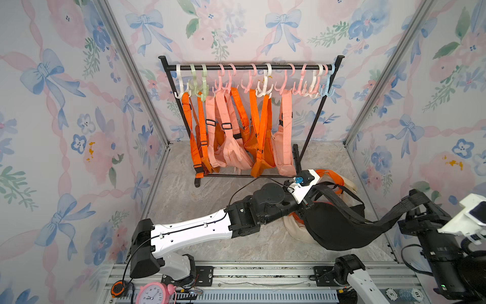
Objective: Take the bag off the hook
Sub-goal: Place the bag inside the bag.
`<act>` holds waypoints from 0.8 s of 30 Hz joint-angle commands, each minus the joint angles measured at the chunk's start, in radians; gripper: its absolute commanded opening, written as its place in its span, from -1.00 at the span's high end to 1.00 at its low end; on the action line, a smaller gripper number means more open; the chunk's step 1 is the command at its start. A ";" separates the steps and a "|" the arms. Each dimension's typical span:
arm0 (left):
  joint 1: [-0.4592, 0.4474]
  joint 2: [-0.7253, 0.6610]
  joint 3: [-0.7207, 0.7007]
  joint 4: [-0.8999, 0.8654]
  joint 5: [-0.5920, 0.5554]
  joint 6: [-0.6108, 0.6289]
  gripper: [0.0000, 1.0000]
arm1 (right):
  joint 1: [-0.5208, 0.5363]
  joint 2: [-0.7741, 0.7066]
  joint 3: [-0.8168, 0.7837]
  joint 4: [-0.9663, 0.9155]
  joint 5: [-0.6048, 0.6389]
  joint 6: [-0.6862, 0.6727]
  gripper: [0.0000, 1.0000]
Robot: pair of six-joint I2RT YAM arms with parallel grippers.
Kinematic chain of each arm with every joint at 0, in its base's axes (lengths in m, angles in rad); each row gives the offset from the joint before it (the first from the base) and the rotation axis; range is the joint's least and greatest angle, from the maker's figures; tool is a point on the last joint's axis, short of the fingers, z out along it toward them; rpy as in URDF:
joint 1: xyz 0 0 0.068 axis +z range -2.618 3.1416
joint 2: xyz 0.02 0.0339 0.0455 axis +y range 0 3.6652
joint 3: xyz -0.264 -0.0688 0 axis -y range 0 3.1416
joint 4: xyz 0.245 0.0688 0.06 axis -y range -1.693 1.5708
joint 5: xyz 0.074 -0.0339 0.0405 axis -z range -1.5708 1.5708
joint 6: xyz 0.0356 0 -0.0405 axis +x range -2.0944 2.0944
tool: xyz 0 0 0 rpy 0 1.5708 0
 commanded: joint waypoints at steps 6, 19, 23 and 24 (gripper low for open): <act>-0.002 0.052 -0.005 0.113 -0.018 -0.047 1.00 | 0.011 0.012 -0.140 0.105 0.110 -0.012 1.00; -0.080 0.013 0.108 0.023 0.049 0.149 1.00 | 0.012 0.003 0.103 -0.005 0.090 -0.052 1.00; -0.118 -0.002 0.117 0.002 0.038 0.168 1.00 | 0.013 -0.003 0.148 -0.050 0.089 -0.053 1.00; -0.122 -0.007 0.116 -0.002 0.038 0.163 1.00 | 0.015 -0.001 0.149 -0.059 0.087 -0.052 1.00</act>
